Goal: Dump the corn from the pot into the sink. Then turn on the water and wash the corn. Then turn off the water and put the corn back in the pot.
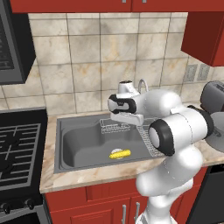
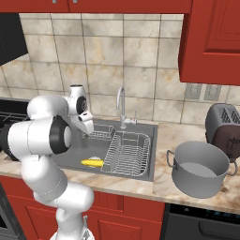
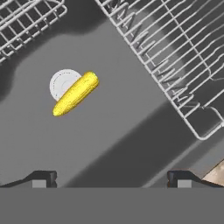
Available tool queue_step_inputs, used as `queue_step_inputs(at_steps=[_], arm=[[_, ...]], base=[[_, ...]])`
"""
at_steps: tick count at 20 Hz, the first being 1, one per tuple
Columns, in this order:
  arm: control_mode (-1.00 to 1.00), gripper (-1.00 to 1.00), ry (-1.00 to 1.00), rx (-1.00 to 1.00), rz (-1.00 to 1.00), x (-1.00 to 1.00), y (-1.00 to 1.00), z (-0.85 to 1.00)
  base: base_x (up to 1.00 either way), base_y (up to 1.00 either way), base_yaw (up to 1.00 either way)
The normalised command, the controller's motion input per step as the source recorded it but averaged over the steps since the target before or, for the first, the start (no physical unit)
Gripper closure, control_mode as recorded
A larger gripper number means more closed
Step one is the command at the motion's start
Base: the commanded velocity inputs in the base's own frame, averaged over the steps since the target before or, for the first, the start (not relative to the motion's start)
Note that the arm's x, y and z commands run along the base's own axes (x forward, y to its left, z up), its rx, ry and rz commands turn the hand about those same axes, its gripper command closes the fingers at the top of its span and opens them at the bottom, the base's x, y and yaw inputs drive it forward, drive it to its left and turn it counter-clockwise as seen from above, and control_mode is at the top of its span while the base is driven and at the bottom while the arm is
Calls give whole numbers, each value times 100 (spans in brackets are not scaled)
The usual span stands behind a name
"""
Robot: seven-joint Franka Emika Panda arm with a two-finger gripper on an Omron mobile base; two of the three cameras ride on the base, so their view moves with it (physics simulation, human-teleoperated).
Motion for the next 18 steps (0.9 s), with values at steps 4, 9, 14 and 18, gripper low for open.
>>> queue_step_inputs(at_steps=[4, 9, 14, 18], arm=[[-100, -100, 0, 2, -24, 32, 1, -4], [-100, -100, 0, 0, -6, 27, 0, 0], [-100, -100, 0, 0, -4, 8, 0, -6], [-100, -100, 0, 0, -4, 0, 0, -18]], base=[[0, 0, 0], [0, 0, 0], [0, 0, 0], [0, 0, 0]])
